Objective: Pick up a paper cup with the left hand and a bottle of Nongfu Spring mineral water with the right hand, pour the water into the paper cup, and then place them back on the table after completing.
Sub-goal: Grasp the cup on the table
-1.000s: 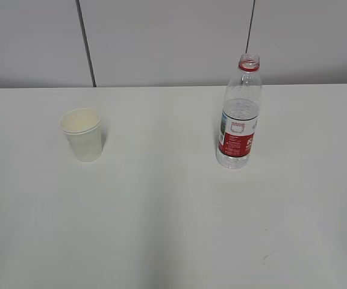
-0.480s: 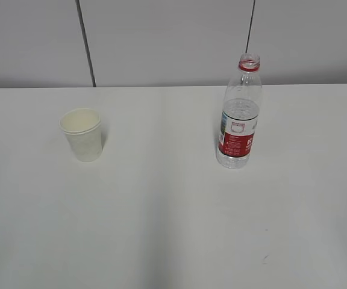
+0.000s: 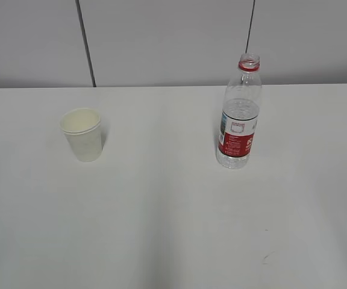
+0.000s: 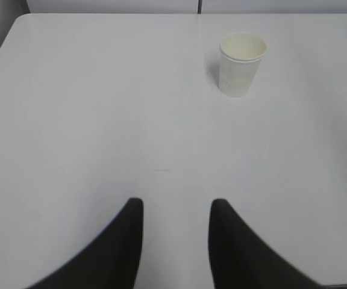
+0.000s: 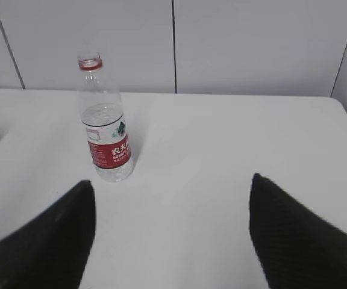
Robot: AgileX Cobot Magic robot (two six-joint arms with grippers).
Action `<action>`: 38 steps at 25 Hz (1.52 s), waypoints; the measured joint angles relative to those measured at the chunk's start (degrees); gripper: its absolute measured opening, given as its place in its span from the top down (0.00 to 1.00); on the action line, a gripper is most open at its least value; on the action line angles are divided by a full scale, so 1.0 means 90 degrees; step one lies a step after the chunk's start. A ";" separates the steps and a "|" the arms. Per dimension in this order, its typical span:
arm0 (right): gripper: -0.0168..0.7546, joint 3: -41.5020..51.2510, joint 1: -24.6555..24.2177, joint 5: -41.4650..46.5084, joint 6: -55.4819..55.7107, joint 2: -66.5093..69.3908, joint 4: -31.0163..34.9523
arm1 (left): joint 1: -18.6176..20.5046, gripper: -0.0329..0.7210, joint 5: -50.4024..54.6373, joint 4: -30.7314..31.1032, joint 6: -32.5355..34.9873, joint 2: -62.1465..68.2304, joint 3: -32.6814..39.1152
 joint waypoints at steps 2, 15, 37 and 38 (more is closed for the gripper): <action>0.22 0.0000 0.0000 -0.0287 0.0000 0.0464 0.0000 | 0.0000 0.64 -0.0070 0.0000 0.0238 0.0222 -0.0023; 0.22 0.0147 0.0000 -0.3984 0.0000 0.3376 0.0000 | 0.0000 0.64 -0.3820 -0.0974 0.0483 0.1436 0.0747; 0.22 0.0868 0.0000 -0.6879 0.0037 0.5881 0.0000 | -0.0455 0.64 -0.6932 -0.0315 0.0575 0.2802 0.1904; 0.22 0.0868 0.0000 -0.6961 0.0048 0.5992 0.0000 | -0.0547 0.64 -0.7016 -0.0299 0.0575 0.2956 0.1904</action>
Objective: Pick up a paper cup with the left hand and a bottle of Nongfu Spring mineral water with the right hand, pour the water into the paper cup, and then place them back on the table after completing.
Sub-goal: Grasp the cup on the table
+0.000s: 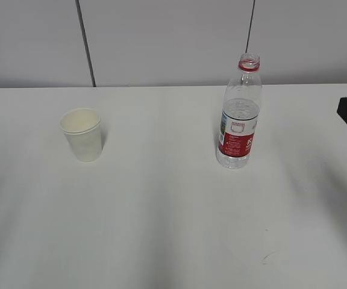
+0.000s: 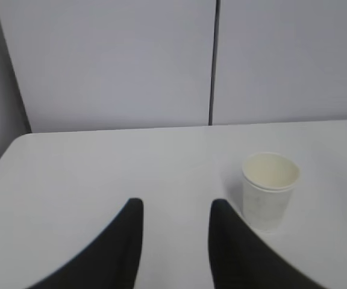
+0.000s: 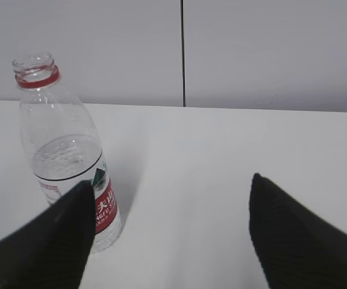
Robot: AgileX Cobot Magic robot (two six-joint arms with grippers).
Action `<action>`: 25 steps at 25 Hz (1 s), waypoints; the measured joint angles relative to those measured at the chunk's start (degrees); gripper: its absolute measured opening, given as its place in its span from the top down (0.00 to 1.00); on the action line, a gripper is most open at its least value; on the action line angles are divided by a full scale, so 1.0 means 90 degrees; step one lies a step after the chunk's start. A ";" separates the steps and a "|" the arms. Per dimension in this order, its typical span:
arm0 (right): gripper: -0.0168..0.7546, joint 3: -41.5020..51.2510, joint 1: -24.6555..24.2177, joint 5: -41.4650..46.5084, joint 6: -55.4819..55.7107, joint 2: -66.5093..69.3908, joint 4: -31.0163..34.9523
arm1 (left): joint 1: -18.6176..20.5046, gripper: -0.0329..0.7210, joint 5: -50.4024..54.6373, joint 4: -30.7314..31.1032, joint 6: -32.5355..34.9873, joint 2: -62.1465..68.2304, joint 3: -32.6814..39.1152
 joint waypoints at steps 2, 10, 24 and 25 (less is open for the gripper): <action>0.22 0.0000 0.0000 -0.0157 0.0014 0.0184 0.0000 | -0.0207 0.64 -0.0306 0.0040 0.0000 0.0484 0.0000; 0.22 0.0000 0.0000 -0.0539 0.0038 0.0506 0.0000 | -0.0370 0.64 -0.1694 0.0135 0.0000 0.2528 0.0000; 0.22 0.0000 0.0000 -0.0717 0.0038 0.0506 0.0000 | -0.0370 0.64 -0.5124 0.1286 -0.0574 0.5274 -0.0006; 0.22 0.0000 0.0000 -0.0749 0.0038 0.0506 0.0000 | -0.0370 0.64 -0.5275 0.1342 -0.0580 0.5403 -0.0006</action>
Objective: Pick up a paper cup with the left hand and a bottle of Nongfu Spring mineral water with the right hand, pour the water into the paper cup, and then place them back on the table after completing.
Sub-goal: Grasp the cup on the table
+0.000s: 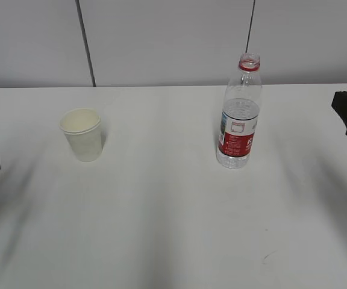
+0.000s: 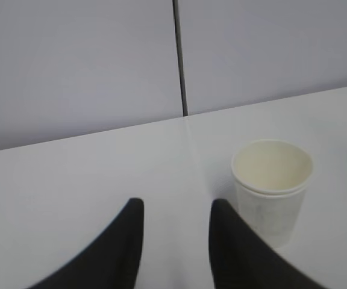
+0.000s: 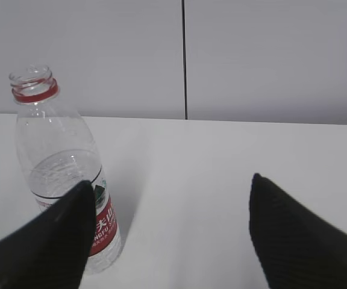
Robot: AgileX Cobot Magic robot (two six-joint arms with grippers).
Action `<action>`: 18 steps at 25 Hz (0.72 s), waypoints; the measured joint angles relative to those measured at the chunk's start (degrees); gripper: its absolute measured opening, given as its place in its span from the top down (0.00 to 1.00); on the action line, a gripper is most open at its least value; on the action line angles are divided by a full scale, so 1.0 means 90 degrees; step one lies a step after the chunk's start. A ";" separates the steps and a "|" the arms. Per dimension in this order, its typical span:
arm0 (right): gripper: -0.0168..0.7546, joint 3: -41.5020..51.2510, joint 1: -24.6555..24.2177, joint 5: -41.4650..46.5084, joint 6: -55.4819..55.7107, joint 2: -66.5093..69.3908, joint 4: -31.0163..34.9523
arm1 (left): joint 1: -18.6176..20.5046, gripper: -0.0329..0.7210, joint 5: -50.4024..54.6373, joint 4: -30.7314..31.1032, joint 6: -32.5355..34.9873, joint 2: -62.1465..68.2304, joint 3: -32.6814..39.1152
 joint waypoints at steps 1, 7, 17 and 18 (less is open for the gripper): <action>0.22 0.0000 0.0000 -0.0035 0.0000 0.0000 0.0000 | 0.0000 0.64 -0.0159 0.0063 0.0001 0.0138 0.0000; 0.22 0.0000 0.0000 -0.0057 0.0000 0.0000 0.0000 | 0.0000 0.64 -0.0608 0.0685 -0.0001 0.0579 -0.0034; 0.22 0.0000 0.0000 -0.0143 0.0000 0.0000 0.0000 | 0.0000 0.64 -0.1529 0.1209 -0.0441 0.1336 -0.0046; 0.22 0.0000 0.0000 -0.0205 0.0000 0.0000 0.0000 | 0.0000 0.63 -0.1706 0.1212 -0.0492 0.1457 -0.0051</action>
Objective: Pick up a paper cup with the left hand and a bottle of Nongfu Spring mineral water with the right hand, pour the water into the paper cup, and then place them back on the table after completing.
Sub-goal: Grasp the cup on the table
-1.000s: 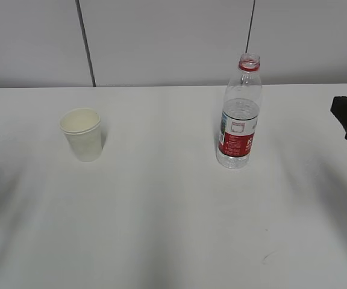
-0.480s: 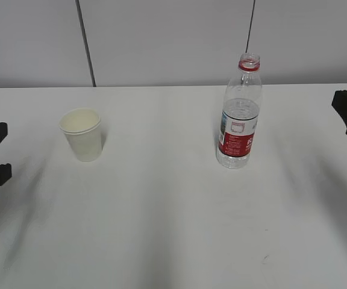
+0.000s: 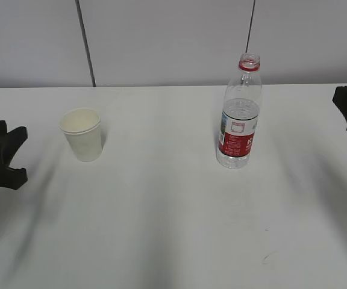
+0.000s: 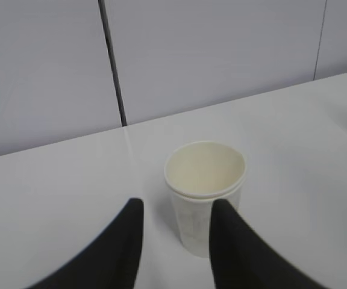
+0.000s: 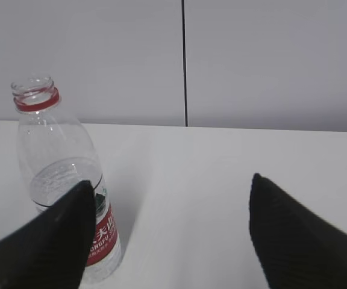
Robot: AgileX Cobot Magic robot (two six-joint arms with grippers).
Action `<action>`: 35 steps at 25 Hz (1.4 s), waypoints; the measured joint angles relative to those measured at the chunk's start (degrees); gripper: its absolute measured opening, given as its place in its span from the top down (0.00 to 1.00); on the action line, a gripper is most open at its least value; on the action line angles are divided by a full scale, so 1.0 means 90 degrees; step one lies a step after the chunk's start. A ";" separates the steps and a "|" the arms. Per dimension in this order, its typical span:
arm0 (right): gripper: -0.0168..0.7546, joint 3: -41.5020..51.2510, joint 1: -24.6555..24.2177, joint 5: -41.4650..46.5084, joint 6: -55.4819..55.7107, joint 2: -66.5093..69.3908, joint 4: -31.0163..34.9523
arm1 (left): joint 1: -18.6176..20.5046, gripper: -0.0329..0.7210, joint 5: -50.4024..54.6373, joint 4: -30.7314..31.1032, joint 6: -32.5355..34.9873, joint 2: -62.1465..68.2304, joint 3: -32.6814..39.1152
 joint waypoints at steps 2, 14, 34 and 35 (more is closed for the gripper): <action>0.22 0.0000 0.0000 -0.0133 0.0000 0.0000 0.0000 | 0.0000 0.59 -0.0229 0.0000 -0.0039 0.0352 -0.0002; 0.22 0.0000 0.0000 -0.0438 0.0000 0.0000 0.0000 | 0.0000 0.25 -0.0266 0.0168 -0.0222 0.1656 -0.0370; 0.22 0.0000 0.0000 -0.0708 0.0000 0.0000 0.0000 | -0.0913 0.24 -0.0274 -0.0718 -0.0429 0.3907 -0.2553; 0.22 0.0000 0.0000 -0.0708 0.0000 0.0000 0.0000 | -0.0933 0.24 -0.0274 -0.0791 -0.0429 0.3974 -0.2657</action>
